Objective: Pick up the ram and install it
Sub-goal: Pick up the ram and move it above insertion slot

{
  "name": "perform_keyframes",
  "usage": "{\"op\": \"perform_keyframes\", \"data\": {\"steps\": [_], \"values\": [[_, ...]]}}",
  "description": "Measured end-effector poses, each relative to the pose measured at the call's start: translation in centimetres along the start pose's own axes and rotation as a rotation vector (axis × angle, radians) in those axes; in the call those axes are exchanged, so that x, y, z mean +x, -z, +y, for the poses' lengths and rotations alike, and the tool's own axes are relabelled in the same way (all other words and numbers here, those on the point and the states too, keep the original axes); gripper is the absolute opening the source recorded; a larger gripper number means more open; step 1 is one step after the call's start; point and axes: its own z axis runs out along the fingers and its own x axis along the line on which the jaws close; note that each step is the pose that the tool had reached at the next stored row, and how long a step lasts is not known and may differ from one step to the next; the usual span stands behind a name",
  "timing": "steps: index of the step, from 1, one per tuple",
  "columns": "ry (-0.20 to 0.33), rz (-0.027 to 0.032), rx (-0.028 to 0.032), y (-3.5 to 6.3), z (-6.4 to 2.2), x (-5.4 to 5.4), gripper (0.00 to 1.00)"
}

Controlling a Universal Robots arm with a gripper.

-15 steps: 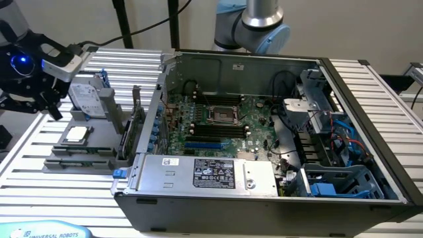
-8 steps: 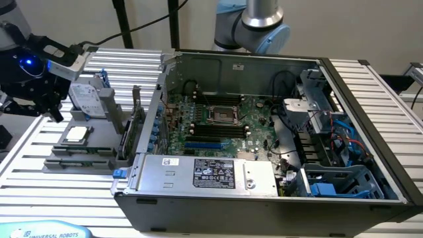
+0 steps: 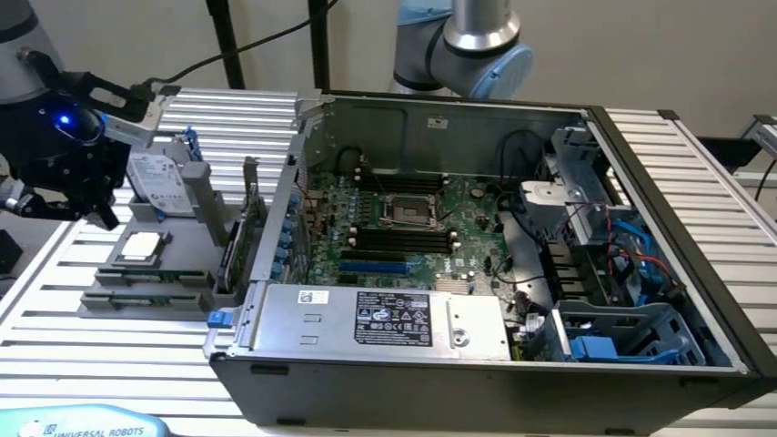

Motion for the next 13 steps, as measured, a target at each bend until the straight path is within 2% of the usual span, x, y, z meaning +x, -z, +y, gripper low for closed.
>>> {"op": "perform_keyframes", "data": {"steps": [8,13], "values": [[0.145,0.0082,-0.0022,-1.02,-0.06,0.0,0.11],[0.226,0.0176,-0.0018,-1.82,-0.17,0.0,0.11]]}}
